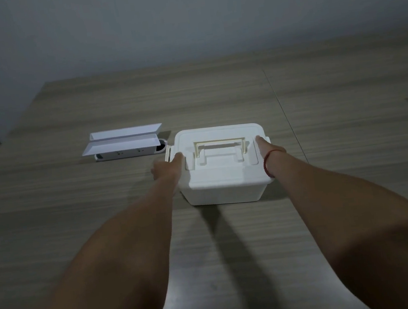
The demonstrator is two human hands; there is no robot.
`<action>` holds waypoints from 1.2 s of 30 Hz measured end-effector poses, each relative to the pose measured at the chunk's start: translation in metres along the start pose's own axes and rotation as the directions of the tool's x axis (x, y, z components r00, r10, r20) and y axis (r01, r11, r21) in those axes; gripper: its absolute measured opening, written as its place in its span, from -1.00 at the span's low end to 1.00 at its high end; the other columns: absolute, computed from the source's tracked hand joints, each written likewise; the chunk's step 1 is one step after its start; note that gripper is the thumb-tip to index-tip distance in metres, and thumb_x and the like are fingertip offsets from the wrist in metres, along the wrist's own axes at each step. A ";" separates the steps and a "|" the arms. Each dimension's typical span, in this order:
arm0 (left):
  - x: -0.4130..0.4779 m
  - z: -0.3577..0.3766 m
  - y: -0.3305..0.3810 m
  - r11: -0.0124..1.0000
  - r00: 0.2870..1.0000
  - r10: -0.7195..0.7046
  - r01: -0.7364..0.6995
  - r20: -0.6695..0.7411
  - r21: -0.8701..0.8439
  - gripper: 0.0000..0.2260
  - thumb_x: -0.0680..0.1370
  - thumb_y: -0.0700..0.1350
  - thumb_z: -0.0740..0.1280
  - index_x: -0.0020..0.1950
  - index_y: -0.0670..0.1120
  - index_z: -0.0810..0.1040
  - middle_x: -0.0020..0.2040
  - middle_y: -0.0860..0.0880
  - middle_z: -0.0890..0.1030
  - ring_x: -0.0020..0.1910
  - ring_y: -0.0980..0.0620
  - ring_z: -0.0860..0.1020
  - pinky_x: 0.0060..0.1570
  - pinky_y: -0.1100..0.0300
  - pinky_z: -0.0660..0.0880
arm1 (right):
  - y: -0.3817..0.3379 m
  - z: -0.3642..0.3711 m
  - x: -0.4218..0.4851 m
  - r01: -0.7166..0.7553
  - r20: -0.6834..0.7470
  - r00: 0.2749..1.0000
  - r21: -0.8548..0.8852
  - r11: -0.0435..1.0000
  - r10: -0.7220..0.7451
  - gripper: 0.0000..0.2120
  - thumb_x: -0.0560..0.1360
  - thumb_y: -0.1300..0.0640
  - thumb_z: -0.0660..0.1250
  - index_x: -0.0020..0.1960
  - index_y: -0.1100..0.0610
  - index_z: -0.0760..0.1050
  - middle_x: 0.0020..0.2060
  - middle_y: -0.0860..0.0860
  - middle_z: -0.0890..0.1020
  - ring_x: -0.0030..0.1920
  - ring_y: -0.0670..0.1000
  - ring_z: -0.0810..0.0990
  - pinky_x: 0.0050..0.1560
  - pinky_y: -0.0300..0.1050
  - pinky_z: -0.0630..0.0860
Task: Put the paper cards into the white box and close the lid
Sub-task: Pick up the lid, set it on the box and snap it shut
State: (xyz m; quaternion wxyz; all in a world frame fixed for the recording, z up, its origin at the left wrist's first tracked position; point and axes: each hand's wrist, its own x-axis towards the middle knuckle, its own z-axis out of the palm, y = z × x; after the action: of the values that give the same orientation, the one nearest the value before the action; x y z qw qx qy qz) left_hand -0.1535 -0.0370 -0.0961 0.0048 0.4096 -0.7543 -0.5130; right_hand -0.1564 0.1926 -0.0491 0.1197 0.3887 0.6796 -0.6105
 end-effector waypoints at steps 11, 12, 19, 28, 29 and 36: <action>-0.020 0.003 0.005 0.942 0.953 0.298 -0.282 -0.063 0.183 -0.55 0.53 0.09 0.28 0.30 -0.18 0.50 0.22 -0.20 0.58 0.23 -0.21 0.52 0.21 -0.04 0.47 | 0.010 0.008 0.009 0.139 -0.214 0.958 -0.234 0.962 -0.190 -0.41 0.43 -0.21 0.31 0.26 0.21 0.44 0.24 0.17 0.57 0.24 0.22 0.55 0.32 0.11 0.43; -0.023 0.003 0.003 0.932 0.940 0.329 -0.309 -0.086 0.192 -0.60 0.55 0.05 0.26 0.24 -0.21 0.55 0.16 -0.22 0.60 0.19 -0.22 0.54 0.16 -0.01 0.47 | 0.011 0.009 0.010 0.146 -0.222 0.954 -0.247 0.958 -0.202 -0.41 0.44 -0.21 0.31 0.27 0.21 0.43 0.24 0.18 0.57 0.24 0.22 0.54 0.31 0.11 0.44; -0.036 -0.001 0.000 0.905 0.896 0.415 -0.389 -0.157 0.171 -0.78 0.54 -0.11 0.26 -0.15 -0.20 0.62 -0.21 -0.22 0.59 -0.15 -0.15 0.54 -0.11 0.08 0.45 | 0.008 0.010 0.008 0.203 -0.249 0.916 -0.391 0.897 -0.316 -0.54 0.54 -0.08 0.24 0.26 0.25 0.44 0.25 0.20 0.56 0.26 0.25 0.52 0.29 0.07 0.44; -0.043 0.006 -0.003 0.889 0.915 0.395 -0.359 -0.084 0.283 -0.70 0.62 -0.14 0.07 0.19 -0.27 0.47 0.15 -0.28 0.56 0.14 -0.25 0.53 0.09 -0.01 0.42 | 0.023 0.011 0.004 0.336 -0.161 0.844 -0.584 0.739 -0.511 -0.61 0.62 0.03 0.10 0.27 0.30 0.40 0.21 0.25 0.55 0.22 0.26 0.54 0.13 0.05 0.47; -0.043 0.005 -0.002 0.885 0.913 0.399 -0.359 -0.086 0.296 -0.70 0.62 -0.14 0.07 0.21 -0.26 0.47 0.15 -0.27 0.56 0.14 -0.25 0.53 0.09 -0.01 0.43 | 0.021 0.014 0.003 0.321 -0.173 0.854 -0.565 0.760 -0.490 -0.61 0.62 0.03 0.10 0.28 0.30 0.40 0.23 0.25 0.54 0.23 0.26 0.53 0.14 0.05 0.47; -0.043 0.005 0.000 0.892 0.916 0.389 -0.348 -0.100 0.289 -0.71 0.59 -0.16 0.09 0.11 -0.29 0.50 0.09 -0.30 0.58 0.02 -0.20 0.54 -0.05 0.01 0.43 | 0.016 0.010 0.000 0.323 -0.185 0.831 -0.607 0.726 -0.525 -0.71 0.63 0.11 0.16 0.21 0.26 0.52 0.17 0.25 0.60 0.19 0.27 0.57 0.10 0.04 0.50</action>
State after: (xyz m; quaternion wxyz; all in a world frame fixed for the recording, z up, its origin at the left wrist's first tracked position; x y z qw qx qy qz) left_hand -0.1268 -0.0064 -0.0807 0.1061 0.2944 -0.8774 -0.3636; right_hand -0.1486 0.1829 -0.0624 -0.0392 0.2689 0.9072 -0.3211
